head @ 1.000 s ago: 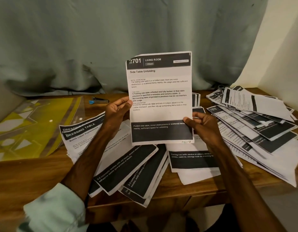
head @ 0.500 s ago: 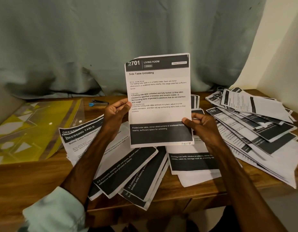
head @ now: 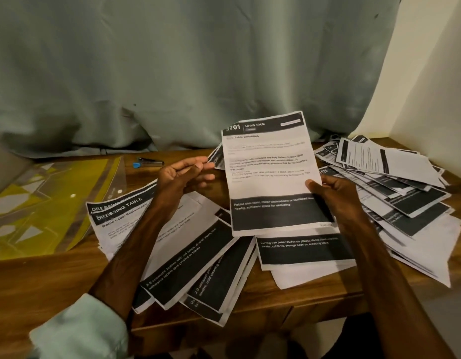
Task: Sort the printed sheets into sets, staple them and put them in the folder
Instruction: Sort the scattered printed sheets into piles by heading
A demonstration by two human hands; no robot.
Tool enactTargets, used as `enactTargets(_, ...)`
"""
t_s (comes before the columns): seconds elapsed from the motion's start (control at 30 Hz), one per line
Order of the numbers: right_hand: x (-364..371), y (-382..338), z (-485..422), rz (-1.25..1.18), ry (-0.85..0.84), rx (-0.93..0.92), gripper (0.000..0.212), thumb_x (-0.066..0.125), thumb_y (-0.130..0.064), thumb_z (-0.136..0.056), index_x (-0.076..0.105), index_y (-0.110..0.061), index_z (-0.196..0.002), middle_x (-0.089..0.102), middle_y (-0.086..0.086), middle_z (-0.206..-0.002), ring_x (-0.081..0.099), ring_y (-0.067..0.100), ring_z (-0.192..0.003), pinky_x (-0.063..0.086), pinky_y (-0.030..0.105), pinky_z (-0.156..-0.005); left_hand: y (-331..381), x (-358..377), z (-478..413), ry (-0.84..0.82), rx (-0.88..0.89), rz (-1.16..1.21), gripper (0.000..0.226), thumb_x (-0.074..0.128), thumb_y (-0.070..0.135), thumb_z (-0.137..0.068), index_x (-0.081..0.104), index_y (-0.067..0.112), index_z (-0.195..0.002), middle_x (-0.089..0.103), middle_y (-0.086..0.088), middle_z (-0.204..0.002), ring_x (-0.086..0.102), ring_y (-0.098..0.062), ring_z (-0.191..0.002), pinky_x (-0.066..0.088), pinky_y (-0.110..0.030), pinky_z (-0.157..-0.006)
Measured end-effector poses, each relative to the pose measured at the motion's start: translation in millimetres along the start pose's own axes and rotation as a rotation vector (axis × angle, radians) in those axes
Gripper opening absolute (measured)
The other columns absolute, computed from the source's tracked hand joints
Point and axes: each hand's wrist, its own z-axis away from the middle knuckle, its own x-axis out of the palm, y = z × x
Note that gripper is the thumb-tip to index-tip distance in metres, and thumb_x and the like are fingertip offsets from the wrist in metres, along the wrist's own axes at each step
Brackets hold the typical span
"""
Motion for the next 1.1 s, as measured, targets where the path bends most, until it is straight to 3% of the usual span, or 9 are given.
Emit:
enactTargets(0.23,-39.6,16.9,3.7,0.284,0.024,0.107,0.026,0.069,-0.023,-0.094,0.070,-0.013,-0.119,0.073,0.005,-0.108,0.070,0.021,-0.089,0.056,0.033,-0.072,-1.1,3.1,1.4,-0.035,-0.037,0.010,0.025,0.061,0.018,-0.100,0.067,0.010,-0.123,0.076,-0.007,-0.116,0.075,-0.024,-0.097,0.061,-0.030,-0.080)
enactTargets(0.37,-44.4,34.5,6.5,0.730,0.078,0.040,0.038,0.073,-0.025,-0.091,0.068,-0.004,-0.124,0.067,0.015,-0.126,0.063,0.029,-0.108,0.046,0.035,-0.091,-3.2,3.5,1.9,-0.046,-0.037,-0.012,0.026,0.062,0.019,-0.099,0.067,0.009,-0.122,0.076,-0.007,-0.115,0.075,-0.024,-0.096,0.061,-0.030,-0.079)
enactTargets(0.57,-30.5,48.2,17.5,0.817,0.236,-0.102,0.058,0.090,-0.025,-0.073,0.066,-0.009,-0.122,0.069,0.013,-0.120,0.064,0.032,-0.111,0.051,0.041,-0.087,-5.8,4.5,2.4,-0.057,-0.036,-0.051,0.027,0.063,0.021,-0.098,0.068,0.009,-0.122,0.076,-0.006,-0.114,0.075,-0.026,-0.096,0.061,-0.030,-0.079)
enactTargets(0.7,-20.5,41.5,20.0,0.914,0.302,-0.206,0.062,0.092,-0.025,-0.070,0.065,-0.012,-0.123,0.063,0.017,-0.125,0.053,0.037,-0.120,0.050,0.048,-0.091,-6.5,4.1,2.1,-0.059,-0.040,-0.056,0.027,0.063,0.020,-0.098,0.068,0.009,-0.121,0.077,-0.005,-0.113,0.075,-0.025,-0.096,0.061,-0.028,-0.076)
enactTargets(0.83,-0.1,35.7,24.7,0.807,0.205,-0.296,0.048,0.090,-0.022,-0.073,0.068,-0.021,-0.116,0.066,0.009,-0.122,0.060,0.029,-0.114,0.056,0.046,-0.090,-9.1,4.7,1.8,-0.068,-0.042,-0.070,0.026,0.064,0.020,-0.098,0.068,0.009,-0.121,0.077,-0.004,-0.111,0.075,-0.024,-0.095,0.060,-0.026,-0.074)
enactTargets(0.9,18.0,31.1,28.2,0.747,0.122,-0.316,0.041,0.088,-0.021,-0.076,0.070,-0.021,-0.113,0.068,0.003,-0.119,0.062,0.020,-0.107,0.057,0.039,-0.089,-10.1,4.4,0.9,-0.076,-0.047,-0.079,0.026,0.064,0.020,-0.097,0.068,0.010,-0.120,0.077,-0.004,-0.110,0.076,-0.024,-0.095,0.061,-0.027,-0.075)
enactTargets(1.0,53.9,21.6,35.1,0.673,-0.005,-0.346,0.031,0.085,-0.022,-0.080,0.072,-0.020,-0.108,0.070,-0.002,-0.114,0.062,0.010,-0.098,0.052,0.025,-0.087,-13.4,2.4,-1.7,-0.088,-0.042,-0.118,0.023,0.064,0.020,-0.098,0.069,0.012,-0.119,0.078,-0.003,-0.109,0.076,-0.023,-0.093,0.062,-0.029,-0.077)
enactTargets(1.1,90.5,13.5,36.0,0.699,-0.122,-0.429,0.031,0.082,-0.031,-0.083,0.073,-0.020,-0.110,0.071,-0.001,-0.116,0.063,0.007,-0.098,0.046,0.021,-0.090,-21.2,-2.9,-6.5,-0.052,0.002,-0.205,0.021,0.062,0.018,-0.100,0.069,0.009,-0.118,0.078,-0.003,-0.107,0.076,-0.022,-0.089,0.062,-0.028,-0.076)
